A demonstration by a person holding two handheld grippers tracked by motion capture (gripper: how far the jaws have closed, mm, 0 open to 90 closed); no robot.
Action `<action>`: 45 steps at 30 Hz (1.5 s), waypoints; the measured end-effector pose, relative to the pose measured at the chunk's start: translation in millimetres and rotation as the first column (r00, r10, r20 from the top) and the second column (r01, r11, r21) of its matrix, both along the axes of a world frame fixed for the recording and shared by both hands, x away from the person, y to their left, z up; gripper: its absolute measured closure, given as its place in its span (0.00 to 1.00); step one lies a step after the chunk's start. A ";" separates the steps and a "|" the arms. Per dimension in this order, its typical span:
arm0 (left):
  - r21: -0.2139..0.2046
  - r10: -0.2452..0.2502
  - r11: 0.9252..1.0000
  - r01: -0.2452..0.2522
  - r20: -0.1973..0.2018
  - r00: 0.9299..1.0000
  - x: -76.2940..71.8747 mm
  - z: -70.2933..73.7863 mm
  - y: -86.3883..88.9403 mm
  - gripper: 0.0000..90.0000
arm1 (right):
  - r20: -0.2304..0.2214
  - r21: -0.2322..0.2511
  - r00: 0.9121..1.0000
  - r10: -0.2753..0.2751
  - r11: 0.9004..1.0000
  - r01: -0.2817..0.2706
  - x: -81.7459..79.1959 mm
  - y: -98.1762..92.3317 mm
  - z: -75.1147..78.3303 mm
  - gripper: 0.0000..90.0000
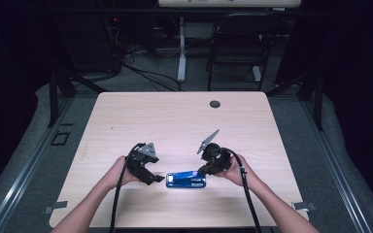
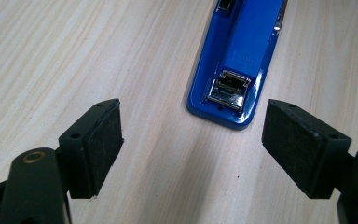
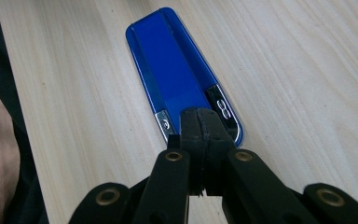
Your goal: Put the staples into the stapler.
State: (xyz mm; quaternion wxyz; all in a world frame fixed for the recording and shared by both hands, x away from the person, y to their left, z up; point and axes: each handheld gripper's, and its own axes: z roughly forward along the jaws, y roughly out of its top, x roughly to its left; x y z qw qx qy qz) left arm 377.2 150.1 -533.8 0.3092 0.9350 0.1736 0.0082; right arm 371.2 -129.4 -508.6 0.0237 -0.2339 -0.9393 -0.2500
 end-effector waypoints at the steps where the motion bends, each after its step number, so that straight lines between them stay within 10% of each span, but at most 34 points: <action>1: 0.002 -0.001 1.000 0.001 -0.002 1.000 0.3 0.0 0.3 0.23 | -0.002 -0.002 1.000 0.001 1.000 -0.001 -0.1 0.4 0.2 1.00; 14: 0.002 0.014 1.000 -0.014 0.010 1.000 0.1 1.1 1.2 0.20 | 0.012 -0.004 1.000 0.008 1.000 -0.008 -2.2 1.8 -3.0 1.00; 22: -0.017 0.041 0.999 -0.040 0.031 0.999 1.1 3.9 6.0 0.17 | 0.073 0.041 0.996 -0.057 0.998 0.054 1.2 -9.2 8.7 0.75; 32: -0.047 0.106 0.993 -0.104 0.051 0.993 2.7 6.9 18.4 0.11 | 0.173 0.000 0.976 -0.133 0.991 0.135 7.3 -30.6 17.2 0.34; 45: -0.056 0.219 0.975 -0.215 0.075 0.973 8.0 5.2 36.0 0.04 | 0.222 0.009 0.936 -0.273 0.960 0.279 20.1 -77.0 19.3 0.15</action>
